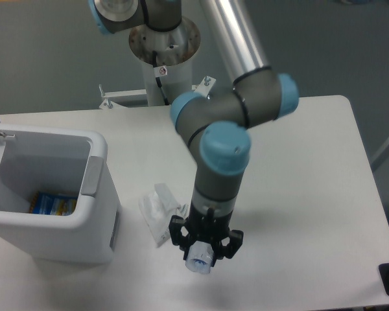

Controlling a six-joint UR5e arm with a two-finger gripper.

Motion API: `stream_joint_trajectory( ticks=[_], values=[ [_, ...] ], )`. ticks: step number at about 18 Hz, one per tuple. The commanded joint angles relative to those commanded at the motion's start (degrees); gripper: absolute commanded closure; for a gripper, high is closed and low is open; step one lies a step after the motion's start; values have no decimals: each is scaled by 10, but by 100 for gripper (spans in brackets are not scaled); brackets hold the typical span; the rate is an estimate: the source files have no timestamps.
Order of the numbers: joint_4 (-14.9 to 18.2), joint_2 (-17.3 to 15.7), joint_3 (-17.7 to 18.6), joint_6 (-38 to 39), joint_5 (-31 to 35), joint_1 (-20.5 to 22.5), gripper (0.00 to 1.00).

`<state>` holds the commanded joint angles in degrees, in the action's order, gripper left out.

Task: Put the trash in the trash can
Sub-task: 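Lift the bottle and carry it toward the white trash bin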

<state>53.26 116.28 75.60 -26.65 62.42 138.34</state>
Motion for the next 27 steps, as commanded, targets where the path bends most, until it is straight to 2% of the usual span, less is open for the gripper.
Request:
stream_joint_trajectory(
  ticks=[3, 10, 17, 23, 27],
  values=[
    [-1, -6, -33, 46, -50, 7, 53],
    [-3, -20, -84, 95, -88, 7, 53],
    [-14, -67, -90, 104, -158, 12, 53],
    [-21, -68, -121, 105, -217, 12, 53],
    [-21, -74, -118, 106, -270, 1, 53]
  ],
)
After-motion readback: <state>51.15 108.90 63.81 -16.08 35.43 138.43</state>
